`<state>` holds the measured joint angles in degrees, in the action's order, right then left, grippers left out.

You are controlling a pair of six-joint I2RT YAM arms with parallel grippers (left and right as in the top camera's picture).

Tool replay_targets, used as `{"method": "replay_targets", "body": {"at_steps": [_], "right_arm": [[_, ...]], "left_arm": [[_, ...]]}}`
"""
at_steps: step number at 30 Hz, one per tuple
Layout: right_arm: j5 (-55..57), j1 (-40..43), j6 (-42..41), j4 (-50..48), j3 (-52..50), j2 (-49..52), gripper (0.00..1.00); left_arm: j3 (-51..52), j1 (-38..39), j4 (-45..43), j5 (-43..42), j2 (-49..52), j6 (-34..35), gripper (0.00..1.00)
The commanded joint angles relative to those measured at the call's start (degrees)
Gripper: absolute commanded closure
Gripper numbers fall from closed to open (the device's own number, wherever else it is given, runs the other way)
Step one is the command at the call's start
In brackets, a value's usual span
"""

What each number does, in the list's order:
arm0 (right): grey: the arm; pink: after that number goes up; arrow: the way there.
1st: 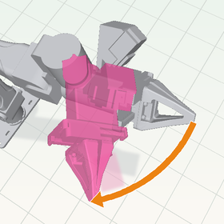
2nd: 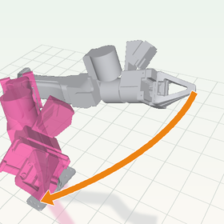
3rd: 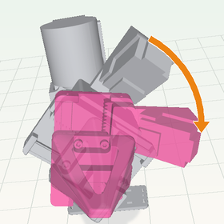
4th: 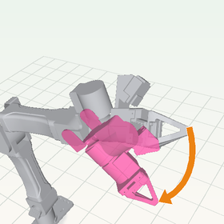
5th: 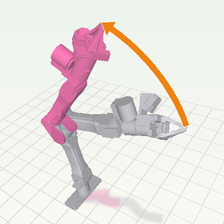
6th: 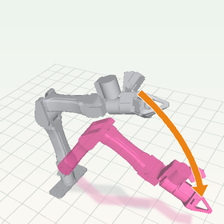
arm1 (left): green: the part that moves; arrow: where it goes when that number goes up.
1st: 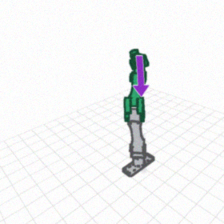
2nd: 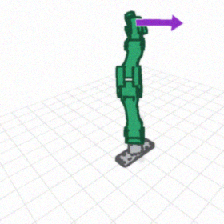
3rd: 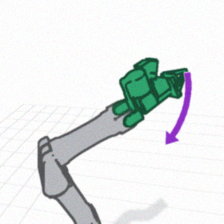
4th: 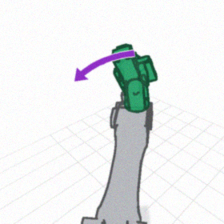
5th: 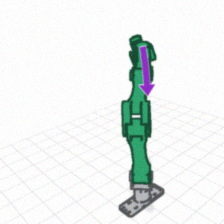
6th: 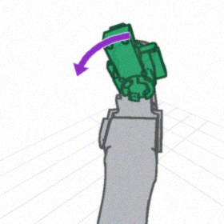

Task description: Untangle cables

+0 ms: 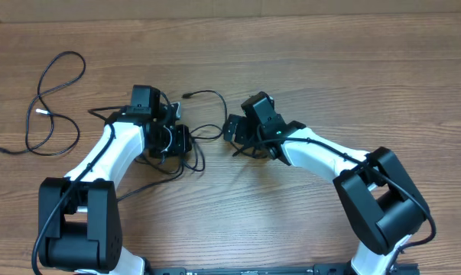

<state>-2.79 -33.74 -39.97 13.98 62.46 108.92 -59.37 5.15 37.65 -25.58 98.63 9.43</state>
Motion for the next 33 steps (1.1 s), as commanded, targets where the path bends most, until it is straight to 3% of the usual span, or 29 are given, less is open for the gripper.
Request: {"method": "replay_targets", "body": {"at_steps": [1, 7, 11, 16, 20, 22, 24, 30, 33], "right_arm": [[-6.0, 0.9, 8.5, 3.3, 0.3, -2.0, 0.0], [-17.4, 8.6, 13.7, 7.9, 0.7, -12.6, 0.05], [-20.6, 15.7, 13.7, 9.7, 0.7, -24.2, 0.03], [-22.1, 21.4, 13.7, 13.7, 0.7, -34.3, 0.0], [-21.7, 21.9, 13.7, 18.5, 0.6, -35.6, 0.0], [-21.7, 21.9, 13.7, 20.3, 0.5, -34.9, 0.0], [-21.7, 21.9, 13.7, 22.6, 0.5, -33.3, 0.0], [-21.7, 21.8, 13.7, 25.7, 0.5, -29.4, 0.0], [-21.7, 21.8, 13.7, 26.6, 0.5, -27.4, 0.0]], "left_arm": [[-5.1, -1.2, -0.4, -14.1, -0.1, -5.8, 0.96], [-12.2, -5.1, -7.4, -41.9, -0.1, -6.3, 0.96], [-12.8, -5.2, -25.0, -53.8, -0.1, 4.2, 0.96], [-12.8, -2.3, -38.4, -45.3, -0.1, 16.7, 0.96], [-12.8, 2.7, -41.2, -33.7, 0.1, 24.9, 0.96], [-12.8, 5.2, -40.9, -32.5, 0.3, 23.8, 0.96], [-12.7, 8.5, -35.6, -30.3, 0.7, 16.3, 0.96], [-12.6, 12.1, -14.4, -6.6, 1.1, 7.7, 0.96], [-11.7, 12.5, -11.7, -4.3, 1.8, 3.5, 0.96]]}}
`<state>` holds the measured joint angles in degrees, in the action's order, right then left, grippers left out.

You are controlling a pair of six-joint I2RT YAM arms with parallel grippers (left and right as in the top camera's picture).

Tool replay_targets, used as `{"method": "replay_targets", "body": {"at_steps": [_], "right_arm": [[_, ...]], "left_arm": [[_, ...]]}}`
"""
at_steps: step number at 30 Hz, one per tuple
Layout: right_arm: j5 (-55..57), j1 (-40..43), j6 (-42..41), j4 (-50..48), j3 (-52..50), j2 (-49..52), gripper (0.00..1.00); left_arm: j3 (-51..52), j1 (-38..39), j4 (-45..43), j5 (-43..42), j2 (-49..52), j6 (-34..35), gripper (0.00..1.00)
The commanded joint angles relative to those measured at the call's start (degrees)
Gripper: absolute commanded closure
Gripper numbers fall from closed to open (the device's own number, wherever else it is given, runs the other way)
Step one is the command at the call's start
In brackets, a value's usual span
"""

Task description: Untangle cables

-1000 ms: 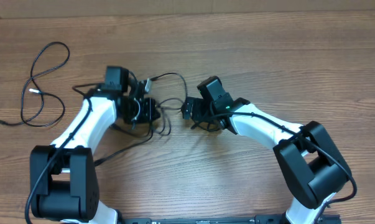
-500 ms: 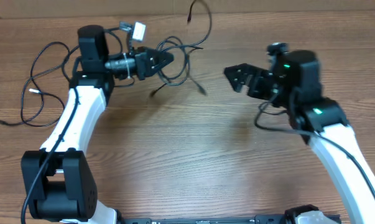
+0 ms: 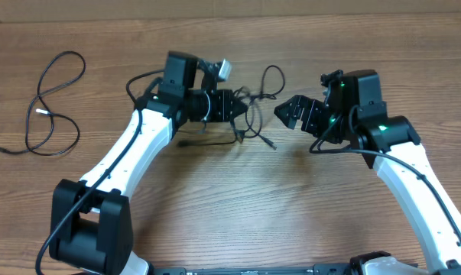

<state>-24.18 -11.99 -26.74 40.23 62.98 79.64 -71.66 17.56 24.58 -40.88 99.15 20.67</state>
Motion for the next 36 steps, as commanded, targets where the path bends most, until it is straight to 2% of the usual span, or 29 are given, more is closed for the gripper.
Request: {"method": "replay_targets", "body": {"at_steps": [1, 5, 9, 11, 14, 17, 18, 21, 29, 33, 36], "right_arm": [[-0.4, 0.0, 0.5, 0.5, 0.0, 2.5, 0.0], [-1.5, 0.0, 0.5, 1.2, 0.0, 5.1, 0.0], [-1.6, -0.1, 0.5, 2.4, 0.0, 7.2, 0.0], [-1.6, -0.4, 0.5, 2.8, 0.0, 7.8, 0.0], [-1.6, -1.2, 0.5, 3.1, 0.0, 8.4, 0.0], [-1.4, -2.3, 0.5, 3.0, 0.0, 8.5, 0.0], [-1.4, -2.6, 0.5, 3.0, 0.0, 8.5, 0.0], [-1.4, -3.8, 0.5, 2.4, 0.0, 8.7, 0.0], [-1.4, -7.5, 0.0, -0.9, 0.0, 9.7, 0.0], [-1.4, -10.0, -0.2, -2.7, 0.0, 10.1, 0.0], [-1.3, -12.0, -0.2, -4.5, 0.0, 10.2, 0.0]], "left_arm": [[0.9, 0.1, 1.9, 11.7, 1.5, -8.9, 0.96], [1.3, 0.0, 3.5, 18.7, 3.3, -9.5, 0.81], [1.3, 0.3, 3.7, 18.4, 6.9, -9.5, 0.8], [1.3, 0.3, 4.0, 18.4, 8.6, -9.6, 0.76], [1.3, -0.1, 4.2, 19.0, 9.7, -10.6, 0.59], [1.1, -0.9, 5.4, 21.4, 9.7, -11.9, 0.31], [0.9, -1.1, 6.2, 22.5, 9.7, -11.9, 0.27], [0.5, -2.3, 9.2, 27.0, 9.7, -11.6, 0.26], [0.5, -3.6, 16.7, 27.3, 9.7, -11.5, 0.24], [-0.7, -4.0, 21.5, 27.3, 9.7, -11.4, 0.14], [-4.5, -4.5, 26.7, 27.3, 9.1, -9.1, 0.11]]}}
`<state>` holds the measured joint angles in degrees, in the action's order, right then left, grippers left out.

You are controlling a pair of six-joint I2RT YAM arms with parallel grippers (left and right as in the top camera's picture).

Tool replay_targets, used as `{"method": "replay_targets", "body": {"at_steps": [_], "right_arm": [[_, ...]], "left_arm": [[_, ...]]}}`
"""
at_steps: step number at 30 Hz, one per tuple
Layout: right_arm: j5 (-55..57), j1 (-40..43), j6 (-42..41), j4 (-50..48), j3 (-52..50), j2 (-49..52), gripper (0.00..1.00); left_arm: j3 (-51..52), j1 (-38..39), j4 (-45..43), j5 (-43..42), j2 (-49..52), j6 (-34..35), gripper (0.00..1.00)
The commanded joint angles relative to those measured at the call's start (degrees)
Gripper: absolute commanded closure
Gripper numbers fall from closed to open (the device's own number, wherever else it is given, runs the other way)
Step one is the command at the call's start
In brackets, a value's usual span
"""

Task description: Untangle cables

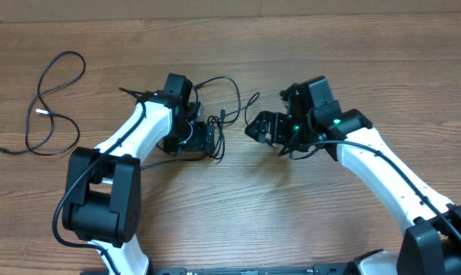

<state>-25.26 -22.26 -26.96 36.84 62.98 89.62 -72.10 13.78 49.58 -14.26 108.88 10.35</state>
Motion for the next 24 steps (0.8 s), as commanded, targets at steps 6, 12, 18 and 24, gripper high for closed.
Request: {"method": "replay_targets", "body": {"at_steps": [6, 12, 18, 24], "right_arm": [[8.2, -5.0, -3.6, -3.3, 0.0, 0.2, 0.0], [13.9, -6.8, -4.8, -3.8, 0.0, 0.2, 0.0], [14.7, -7.1, -4.8, -6.4, -2.6, 0.2, 0.0], [14.7, -7.3, -7.6, -8.8, -5.6, 0.2, 0.0]], "left_arm": [[-11.7, -0.6, 10.0, -1.8, -3.7, 2.5, 0.26], [-10.8, 0.2, 9.9, -6.1, -4.2, 2.5, 0.96], [-3.1, 2.1, 3.1, -6.1, -4.2, 3.0, 0.71], [4.5, 3.1, -4.7, -6.1, -4.2, 3.6, 0.96]]}}
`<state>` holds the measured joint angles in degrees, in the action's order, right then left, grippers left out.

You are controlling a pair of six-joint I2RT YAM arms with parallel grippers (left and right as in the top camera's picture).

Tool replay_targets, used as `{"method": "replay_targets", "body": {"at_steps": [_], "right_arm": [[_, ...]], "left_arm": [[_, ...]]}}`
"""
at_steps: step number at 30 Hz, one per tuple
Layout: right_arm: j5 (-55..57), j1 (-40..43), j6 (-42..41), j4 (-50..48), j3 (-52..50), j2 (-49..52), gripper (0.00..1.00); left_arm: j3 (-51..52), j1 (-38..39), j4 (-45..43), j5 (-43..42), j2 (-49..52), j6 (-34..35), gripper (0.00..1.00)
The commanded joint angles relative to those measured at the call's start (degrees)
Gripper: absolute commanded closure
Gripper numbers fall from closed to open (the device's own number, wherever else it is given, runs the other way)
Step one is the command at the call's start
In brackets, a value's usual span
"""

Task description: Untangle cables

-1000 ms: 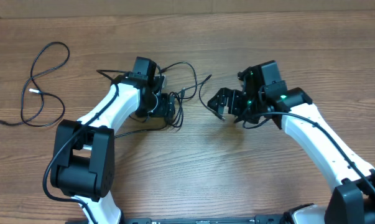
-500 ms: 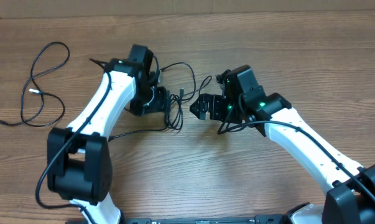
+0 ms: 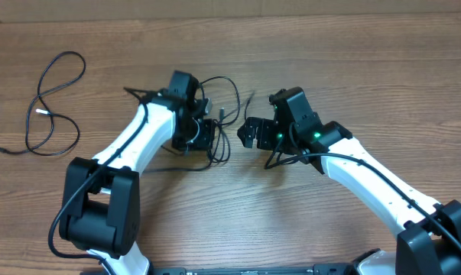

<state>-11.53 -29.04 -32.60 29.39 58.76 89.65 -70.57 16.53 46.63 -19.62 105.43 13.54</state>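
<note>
A knot of thin black cables [image 3: 222, 95] lies at the middle of the wooden table, with loops rising toward the far side and strands trailing to the left. My left gripper [image 3: 209, 137] sits low in the knot, turned to the right and shut on a strand of it. My right gripper [image 3: 248, 134] faces it from the right, a short gap away. Its jaws stand apart, and a loose cable end [image 3: 250, 98] lies just beyond them. Exactly where the strands cross under the left fingers is hidden.
A separate black cable [image 3: 50, 99] lies in loose loops at the far left, apart from the knot. A strand from the knot trails toward the left arm's base [image 3: 150, 169]. The table's far edge [image 3: 230, 17] runs along the top.
My right gripper has moved left and slightly nearer, closing the gap to the left gripper. The left gripper has barely shifted. The cable loops above it have changed shape a little.
Both grippers were first low in the knot, close together. Then the left one held the bundle farther back and the right one stood open well off to the right. After that both were back low at the middle, and now they face each other closely.
</note>
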Motion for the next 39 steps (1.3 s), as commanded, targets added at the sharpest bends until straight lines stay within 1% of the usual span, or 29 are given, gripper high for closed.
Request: {"method": "replay_targets", "body": {"at_steps": [1, 4, 5, 6, 8, 9, 12, 13, 14, 15, 16, 18, 19, 20, 22, 23, 24, 27, 31, 34, 36, 38, 39], "right_arm": [[0.9, -0.6, -2.7, -1.9, -1.9, 0.2, 0.0], [0.5, -0.8, -5.0, -3.3, -3.2, 0.2, 0.01], [0.5, -0.9, -5.5, -3.5, -3.4, 0.2, 0.04], [0.5, -0.9, -5.6, -3.4, -3.5, 0.2, 0.1], [0.2, -1.0, -5.6, -3.5, -3.7, 0.2, 0.3], [-0.1, -1.1, -5.6, -3.4, -3.7, 0.2, 0.39], [-0.3, -1.2, -10.4, -3.3, -4.1, 0.2, 0.67], [-0.3, -1.2, -12.0, -3.3, -4.3, 0.2, 0.78], [-0.3, -1.2, -13.6, -3.7, -4.7, 0.3, 0.87], [-0.3, -1.2, -14.8, -4.6, -5.2, 0.3, 0.94], [-0.3, -1.2, -15.6, -5.4, -5.8, 0.5, 0.96], [-0.8, -1.2, -15.6, -8.6, -7.5, 0.7, 0.96], [-1.1, -1.2, -15.6, -9.7, -8.2, 0.9, 0.92], [-1.3, -1.2, -15.6, -10.8, -8.8, 1.0, 0.86], [-1.3, -1.2, -15.6, -12.6, -10.1, 1.2, 0.61], [-1.0, -1.2, -15.6, -13.2, -10.7, 1.2, 0.53], [-0.4, -1.2, -15.5, -13.5, -11.3, 1.2, 0.48], [1.7, -1.2, -15.4, -13.0, -11.8, 1.3, 0.44], [2.2, -1.2, -15.4, -12.9, -11.8, 1.3, 0.42], [2.5, -1.2, -15.4, -12.9, -11.8, 1.2, 0.38], [2.5, -1.2, -15.4, -12.9, -11.8, 1.3, 0.36], [2.5, -1.2, -15.4, -13.1, -11.8, 1.3, 0.33], [2.5, -1.2, -15.4, -13.2, -11.8, 1.3, 0.32]], "left_arm": [[3.6, 0.4, -2.1, -0.8, -0.7, 0.4, 0.96], [4.1, 0.4, -3.0, -0.8, -0.7, -0.5, 0.96], [4.1, 0.4, -3.6, -1.4, -0.7, -2.2, 0.96], [4.1, 0.4, -4.4, -2.6, -0.7, -5.1, 0.96], [4.1, 0.3, -6.0, -6.4, -0.7, -12.0, 0.96], [4.1, 0.2, -6.4, -7.8, -0.7, -14.3, 0.96], [4.1, -0.2, -7.0, -13.6, -0.7, -20.5, 0.96], [4.1, -0.4, -7.0, -16.0, -0.7, -22.3, 0.95], [4.1, -0.6, -7.0, -18.6, -0.7, -23.9, 0.89], [4.1, -0.9, -6.9, -21.9, -0.7, -25.7, 0.8], [4.1, -1.2, -6.8, -24.2, -0.7, -27.3, 0.73], [4.1, -1.7, -6.9, -26.6, -0.7, -28.4, 0.66], [4.1, -1.9, -6.9, -26.5, -0.7, -28.3, 0.64], [4.1, -2.0, -6.8, -26.2, -0.7, -28.3, 0.6], [4.1, -2.2, -6.4, -23.8, -0.7, -27.2, 0.49], [4.1, -2.2, -5.9, -21.6, -0.7, -25.6, 0.45], [4.1, -2.2, -5.6, -19.7, -0.7, -24.4, 0.44], [4.1, -2.2, -4.5, -16.1, -0.7, -23.6, 0.37], [4.1, -2.2, -3.1, -12.6, -0.7, -23.6, 0.36], [4.3, -2.1, -2.7, -8.7, -0.7, -23.6, 0.44], [4.7, -2.1, -2.8, -8.8, -0.7, -23.6, 0.44], [5.4, -2.0, -2.7, -9.4, -0.7, -23.6, 0.51], [5.6, -1.9, -2.8, -9.4, -0.7, -23.6, 0.52]]}}
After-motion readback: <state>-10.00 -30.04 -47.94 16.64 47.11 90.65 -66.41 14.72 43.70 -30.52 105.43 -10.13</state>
